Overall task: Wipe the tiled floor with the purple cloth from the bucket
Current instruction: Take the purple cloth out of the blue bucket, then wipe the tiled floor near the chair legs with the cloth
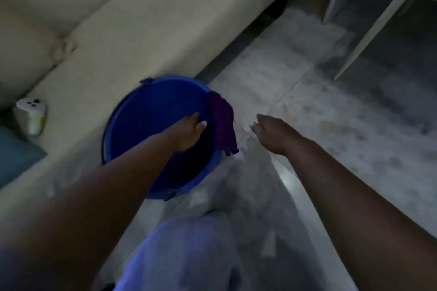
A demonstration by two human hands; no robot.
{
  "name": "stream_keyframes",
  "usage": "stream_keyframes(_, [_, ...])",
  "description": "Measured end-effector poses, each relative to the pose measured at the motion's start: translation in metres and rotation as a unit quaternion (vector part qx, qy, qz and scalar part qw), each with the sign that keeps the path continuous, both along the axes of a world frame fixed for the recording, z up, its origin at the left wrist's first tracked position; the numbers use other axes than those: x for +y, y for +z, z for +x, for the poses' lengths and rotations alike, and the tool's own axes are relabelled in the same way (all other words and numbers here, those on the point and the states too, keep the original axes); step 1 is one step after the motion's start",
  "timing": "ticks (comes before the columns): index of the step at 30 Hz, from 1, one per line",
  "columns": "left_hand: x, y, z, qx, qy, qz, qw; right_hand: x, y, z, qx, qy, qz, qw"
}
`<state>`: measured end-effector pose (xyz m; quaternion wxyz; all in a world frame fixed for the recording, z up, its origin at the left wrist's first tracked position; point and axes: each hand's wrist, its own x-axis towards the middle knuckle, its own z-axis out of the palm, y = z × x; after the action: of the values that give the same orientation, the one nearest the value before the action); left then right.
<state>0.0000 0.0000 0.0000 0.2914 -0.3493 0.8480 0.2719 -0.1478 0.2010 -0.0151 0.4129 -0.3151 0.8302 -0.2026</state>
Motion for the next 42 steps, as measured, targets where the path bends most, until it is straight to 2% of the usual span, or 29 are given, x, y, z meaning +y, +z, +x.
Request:
stream_keyframes(4, [0.0,-0.06,0.004,0.104,0.137,0.058,0.983,-0.032,-0.076,0.02,-0.099,-0.044,-0.083,0.991])
stream_keyframes(5, [0.0,-0.073,0.003,0.129,0.167,0.1,0.972,-0.041,-0.093,0.024,-0.132,-0.065,-0.117,0.982])
stream_keyframes(7, [0.003,-0.09,-0.004,0.174,0.265,0.205,0.926,-0.054,-0.114,0.028,-0.196,-0.107,-0.166,0.961])
stream_keyframes(9, [0.009,-0.098,-0.013,0.202,0.35,0.264,0.876,-0.063,-0.124,0.03,-0.279,-0.177,-0.203,0.922])
stream_keyframes(11, [0.015,-0.102,-0.024,0.208,0.401,0.283,0.846,-0.067,-0.128,0.031,-0.393,-0.265,-0.238,0.848])
stream_keyframes(12, [0.015,-0.104,-0.027,0.205,0.41,0.288,0.841,-0.068,-0.129,0.031,-0.427,-0.293,-0.261,0.815])
stream_keyframes(13, [0.014,-0.103,-0.03,0.198,0.413,0.287,0.841,-0.067,-0.129,0.031,-0.439,-0.308,-0.281,0.796])
stream_keyframes(15, [0.01,-0.094,-0.032,0.196,0.416,0.289,0.84,-0.065,-0.129,0.03,-0.435,-0.325,-0.309,0.78])
stream_keyframes(18, [0.004,-0.073,-0.03,0.202,0.387,0.262,0.86,-0.056,-0.123,0.019,-0.411,-0.339,-0.358,0.767])
stream_keyframes(20, [0.002,-0.052,-0.034,0.248,0.333,0.207,0.886,-0.045,-0.116,0.005,-0.377,-0.345,-0.393,0.764])
stream_keyframes(23, [0.011,-0.015,-0.058,0.26,0.158,0.072,0.95,-0.014,-0.107,-0.018,-0.287,-0.374,-0.425,0.772])
stream_keyframes(24, [0.018,-0.009,-0.072,0.259,0.095,0.035,0.961,-0.001,-0.106,-0.027,-0.275,-0.384,-0.435,0.767])
stream_keyframes(26, [0.043,-0.008,-0.111,0.27,-0.002,0.02,0.963,0.031,-0.109,-0.043,-0.266,-0.39,-0.454,0.756])
stream_keyframes(27, [0.058,-0.014,-0.134,0.266,-0.051,0.012,0.963,0.047,-0.112,-0.05,-0.242,-0.388,-0.462,0.76])
stream_keyframes(29, [0.092,-0.033,-0.18,0.217,-0.148,-0.05,0.964,0.08,-0.124,-0.063,-0.14,-0.384,-0.436,0.802])
stream_keyframes(32, [0.13,-0.089,-0.231,0.124,-0.233,-0.074,0.962,0.127,-0.153,-0.075,-0.027,-0.391,-0.32,0.862])
stream_keyframes(35, [0.153,-0.159,-0.24,0.132,-0.205,-0.038,0.969,0.167,-0.197,-0.074,0.036,-0.369,-0.2,0.907])
stream_keyframes(37, [0.168,-0.207,-0.224,0.164,-0.166,-0.016,0.972,0.188,-0.228,-0.066,0.1,-0.299,-0.121,0.941])
stream_keyframes(39, [0.184,-0.251,-0.198,0.162,-0.169,-0.018,0.972,0.204,-0.258,-0.056,0.139,-0.207,-0.042,0.968])
stream_keyframes(41, [0.19,-0.287,-0.174,0.159,-0.17,-0.036,0.972,0.215,-0.281,-0.04,0.17,-0.144,0.052,0.974])
stream_keyframes(42, [0.189,-0.303,-0.164,0.168,-0.157,-0.044,0.972,0.218,-0.288,-0.033,0.213,-0.134,0.095,0.963])
